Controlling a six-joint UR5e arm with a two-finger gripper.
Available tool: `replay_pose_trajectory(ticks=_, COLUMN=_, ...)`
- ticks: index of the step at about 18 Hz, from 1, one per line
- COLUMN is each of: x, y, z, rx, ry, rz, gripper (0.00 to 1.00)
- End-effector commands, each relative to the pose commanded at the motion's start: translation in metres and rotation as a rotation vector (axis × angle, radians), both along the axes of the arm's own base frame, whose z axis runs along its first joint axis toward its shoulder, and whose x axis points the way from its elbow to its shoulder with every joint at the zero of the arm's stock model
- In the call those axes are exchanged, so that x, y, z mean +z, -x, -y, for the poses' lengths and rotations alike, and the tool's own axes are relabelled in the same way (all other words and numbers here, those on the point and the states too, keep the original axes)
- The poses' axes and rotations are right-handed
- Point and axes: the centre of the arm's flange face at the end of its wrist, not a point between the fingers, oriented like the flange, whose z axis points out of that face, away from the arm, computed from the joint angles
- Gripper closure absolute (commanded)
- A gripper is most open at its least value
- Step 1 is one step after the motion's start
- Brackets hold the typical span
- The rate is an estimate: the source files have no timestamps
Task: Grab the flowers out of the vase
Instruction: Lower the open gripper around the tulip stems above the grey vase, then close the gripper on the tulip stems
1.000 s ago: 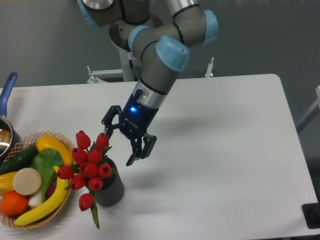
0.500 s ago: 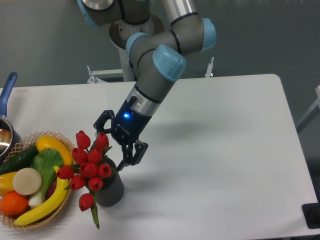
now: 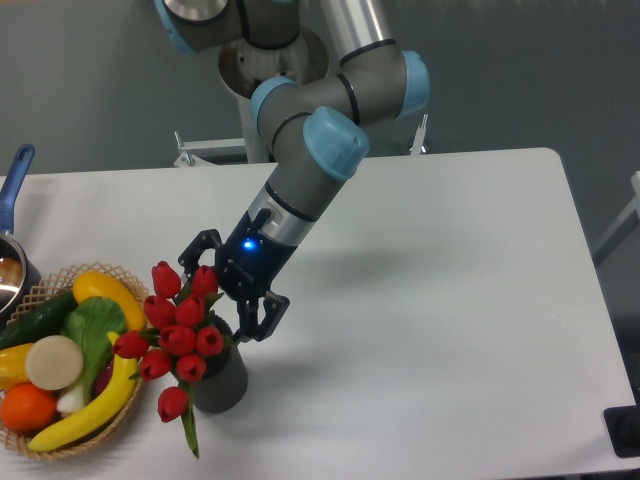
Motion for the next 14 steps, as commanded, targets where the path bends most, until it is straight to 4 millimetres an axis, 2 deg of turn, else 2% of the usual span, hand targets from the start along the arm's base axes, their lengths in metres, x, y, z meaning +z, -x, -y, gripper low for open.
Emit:
replay_pose_trajectory(ticks=8, x=-0.008, y=-0.006, z=-0.011, rx=-0.028, ry=-0.025, rz=-0.031, gripper=0.00)
replay_pose_trajectory(ticks=9, x=-0.007, y=-0.005, z=-0.011, rx=-0.027, ry=-0.028, rz=-0.035, gripper=0.03)
replay_pose_trajectory(ticks=11, x=-0.006, y=-0.006, z=-0.011, rx=-0.027, ry=-0.030, rz=-0.036, gripper=0.21)
replay_pose_trajectory(ticks=14, x=-0.004, y=-0.007, z=-0.011, rx=-0.027, ry=-0.031, rz=-0.037, gripper=0.36)
